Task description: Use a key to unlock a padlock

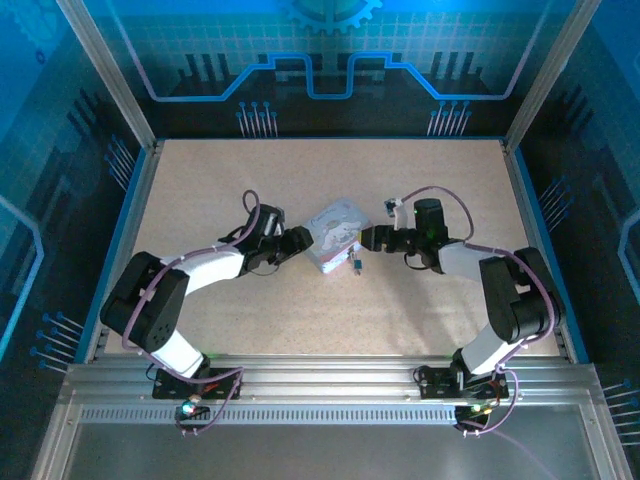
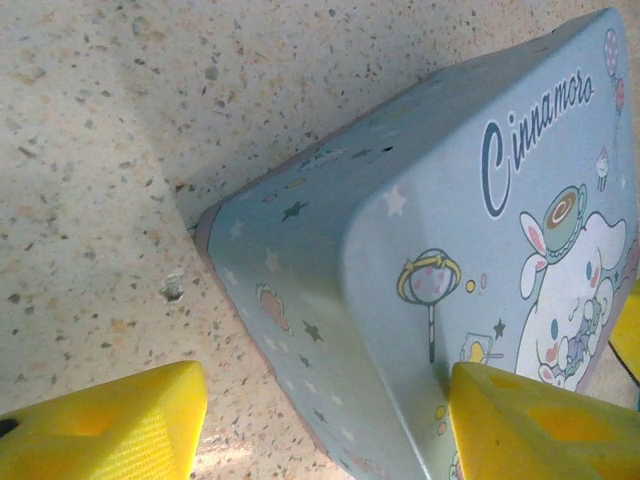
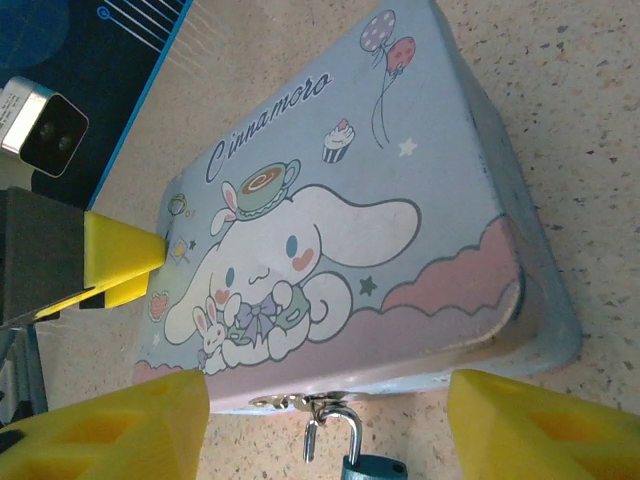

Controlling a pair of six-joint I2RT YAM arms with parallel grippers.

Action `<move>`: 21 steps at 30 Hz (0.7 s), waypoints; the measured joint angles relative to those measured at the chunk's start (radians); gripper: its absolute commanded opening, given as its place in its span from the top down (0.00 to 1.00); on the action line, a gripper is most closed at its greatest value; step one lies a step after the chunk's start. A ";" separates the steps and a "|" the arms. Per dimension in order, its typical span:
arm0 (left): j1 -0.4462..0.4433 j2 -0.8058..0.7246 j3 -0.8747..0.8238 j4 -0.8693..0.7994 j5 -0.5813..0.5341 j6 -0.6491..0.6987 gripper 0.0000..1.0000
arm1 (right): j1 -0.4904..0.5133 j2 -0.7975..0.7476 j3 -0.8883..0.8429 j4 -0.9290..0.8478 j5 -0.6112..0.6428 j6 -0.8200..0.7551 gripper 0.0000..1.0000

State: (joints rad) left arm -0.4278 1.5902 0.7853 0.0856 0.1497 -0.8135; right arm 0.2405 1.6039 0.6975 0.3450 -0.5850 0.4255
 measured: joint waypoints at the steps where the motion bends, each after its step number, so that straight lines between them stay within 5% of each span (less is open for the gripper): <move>1: 0.000 -0.004 -0.002 -0.003 -0.003 0.000 0.35 | 0.000 -0.016 -0.013 0.000 -0.001 -0.005 0.34; 11: -0.001 -0.034 -0.016 -0.029 -0.019 0.000 0.34 | -0.015 -0.103 -0.095 -0.047 -0.073 -0.050 0.45; 13: -0.001 -0.034 -0.016 -0.029 -0.020 0.000 0.34 | -0.020 -0.079 -0.069 -0.108 -0.106 -0.051 0.52; 21: -0.001 -0.034 -0.016 -0.029 -0.022 0.000 0.35 | -0.026 0.062 -0.014 -0.158 -0.161 -0.010 0.55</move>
State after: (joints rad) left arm -0.4286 1.5562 0.7692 0.0563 0.1280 -0.8135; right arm 0.2146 1.6661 0.6830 0.1871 -0.7464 0.4160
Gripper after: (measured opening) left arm 0.656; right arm 0.454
